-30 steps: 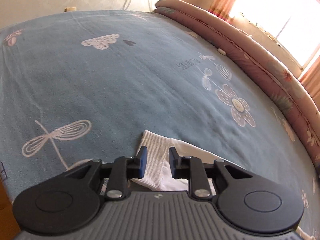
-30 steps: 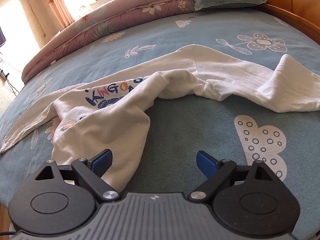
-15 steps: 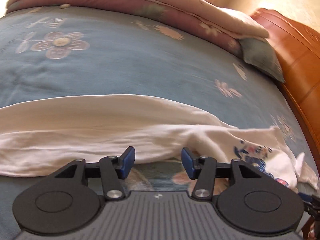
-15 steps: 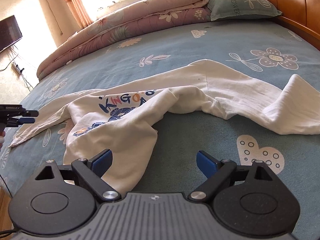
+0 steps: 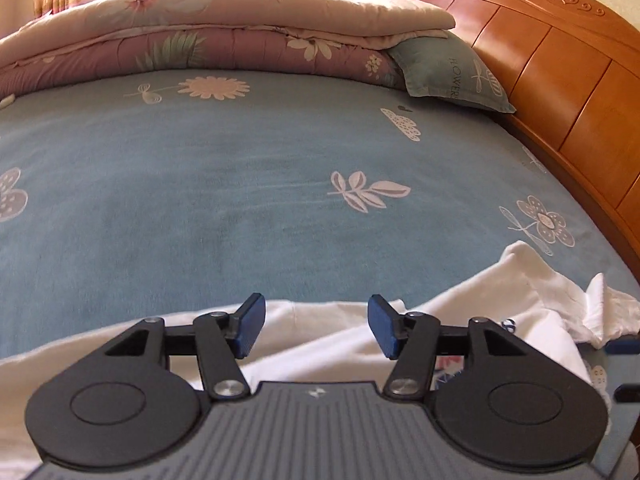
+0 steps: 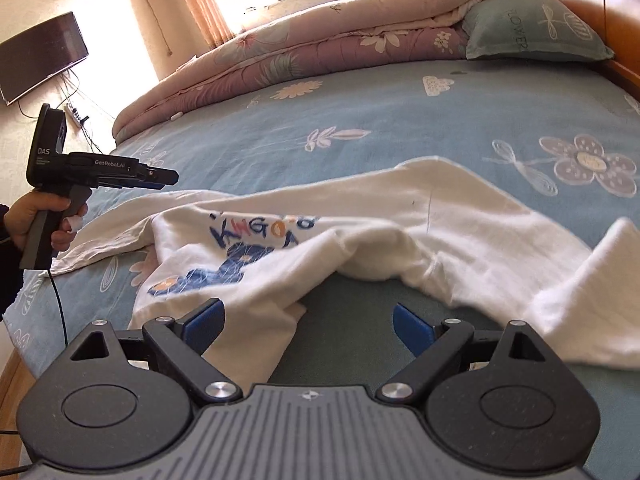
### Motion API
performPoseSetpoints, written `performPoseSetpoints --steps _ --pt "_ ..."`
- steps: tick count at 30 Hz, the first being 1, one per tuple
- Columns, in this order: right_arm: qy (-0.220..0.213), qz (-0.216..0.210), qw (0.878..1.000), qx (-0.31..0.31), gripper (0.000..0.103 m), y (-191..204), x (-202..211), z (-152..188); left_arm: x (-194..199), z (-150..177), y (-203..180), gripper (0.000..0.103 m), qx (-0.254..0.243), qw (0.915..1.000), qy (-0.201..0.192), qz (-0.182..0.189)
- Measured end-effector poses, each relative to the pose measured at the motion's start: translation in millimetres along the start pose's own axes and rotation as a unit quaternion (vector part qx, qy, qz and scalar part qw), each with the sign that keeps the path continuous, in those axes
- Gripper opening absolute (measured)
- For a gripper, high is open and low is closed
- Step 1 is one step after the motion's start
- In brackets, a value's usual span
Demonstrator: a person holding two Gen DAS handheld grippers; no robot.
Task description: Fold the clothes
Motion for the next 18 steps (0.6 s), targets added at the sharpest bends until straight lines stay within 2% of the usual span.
performPoseSetpoints --steps 4,7,9,10,11,12,14,16,17,18 --pt "-0.003 0.001 0.998 0.056 0.094 -3 -26 -52 -19 -16 -9 0.057 -0.040 0.9990 -0.011 -0.014" --pt "0.017 -0.049 0.995 0.086 0.093 9 -62 -83 -32 -21 -14 0.058 -0.045 0.9990 -0.004 0.004" --pt "0.037 -0.082 0.991 0.103 0.087 22 -94 -99 -41 -21 -12 0.058 -0.049 0.9988 0.006 0.001" --pt "0.045 -0.092 0.989 0.108 0.080 28 -110 -105 -45 -21 -11 0.058 -0.050 0.9987 0.011 -0.002" --pt "0.052 -0.100 0.987 0.112 0.079 34 -125 -111 -49 -21 -10 0.058 -0.052 0.9985 0.016 -0.004" --pt "0.063 -0.105 0.986 0.114 0.077 37 -137 -112 -53 -21 -8 0.058 -0.052 0.9984 0.020 -0.006" --pt "0.089 -0.112 0.983 0.118 0.063 41 -160 -112 -56 -19 -2 0.058 -0.051 0.9983 0.026 -0.006" --pt "0.115 -0.119 0.979 0.122 0.054 46 -182 -111 -58 -15 3 0.058 -0.061 0.9976 0.033 -0.008" --pt "0.126 -0.124 0.977 0.122 0.047 46 -186 -107 -58 -13 5 0.058 -0.066 0.9971 0.037 -0.010" --pt "0.136 -0.129 0.975 0.122 0.046 45 -186 -101 -59 -11 7 0.058 -0.071 0.9966 0.039 -0.011"
Point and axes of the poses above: each gripper's, at about its wrist camera, not at the fingertips, and x roughly against the way its jaws point, y to its left, z to its underside, the point moved 3 cm from there along -x, roughly the way its jaws point, and after that the axes turned 1 degree about y, right-handed, at the moved point
